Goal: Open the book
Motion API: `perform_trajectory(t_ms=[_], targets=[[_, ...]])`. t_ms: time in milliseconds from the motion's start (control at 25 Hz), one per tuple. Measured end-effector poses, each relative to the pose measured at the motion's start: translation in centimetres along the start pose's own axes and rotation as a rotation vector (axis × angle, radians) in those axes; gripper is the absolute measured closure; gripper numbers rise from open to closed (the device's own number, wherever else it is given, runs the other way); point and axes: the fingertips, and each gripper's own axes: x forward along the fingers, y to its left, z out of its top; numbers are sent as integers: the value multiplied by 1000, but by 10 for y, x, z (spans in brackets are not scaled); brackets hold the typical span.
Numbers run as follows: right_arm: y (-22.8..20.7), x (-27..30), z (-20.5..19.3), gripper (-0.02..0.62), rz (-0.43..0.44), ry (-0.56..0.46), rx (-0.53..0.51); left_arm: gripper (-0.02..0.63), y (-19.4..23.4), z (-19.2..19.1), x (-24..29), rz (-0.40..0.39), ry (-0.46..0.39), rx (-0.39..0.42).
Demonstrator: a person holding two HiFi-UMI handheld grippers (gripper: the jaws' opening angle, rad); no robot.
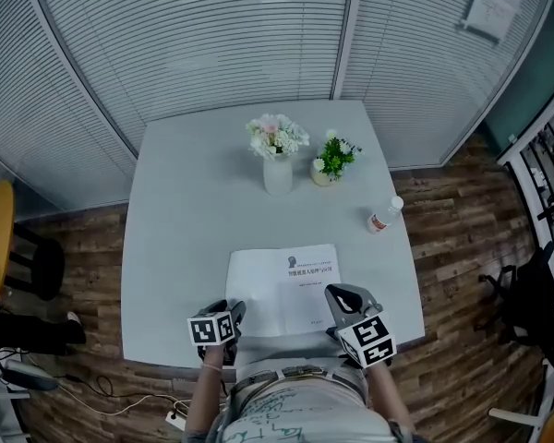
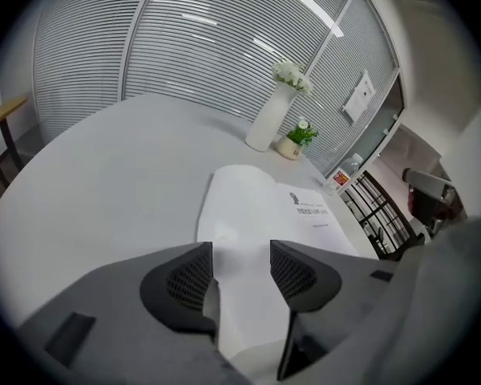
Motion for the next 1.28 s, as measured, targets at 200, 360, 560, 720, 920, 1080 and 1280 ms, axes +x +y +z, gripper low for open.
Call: perform_trajectory(t_ms=[200, 360, 560, 720, 920, 1080, 1280], targets=[[-7, -2, -3, 594, -10, 2, 7, 387, -21, -2, 2, -56, 41, 52], [-8, -2, -7, 594, -12, 6, 11, 469, -33, -6, 3, -73, 75, 97], [-10, -2, -8, 594, -10, 9, 19, 529, -46, -4, 2, -77, 53, 116], [-8, -1, -10, 594, -6, 11, 22, 591, -59, -7, 1, -88, 55, 145], [-5, 3, -13, 594, 12, 22, 14, 607, -95, -4, -3, -166, 48, 199], [0, 6, -15, 594, 31, 29, -1, 607, -124, 6, -10, -222, 23, 254], [9, 8, -11, 594, 60, 24, -10, 607, -151, 18, -23, -277, -10, 326]])
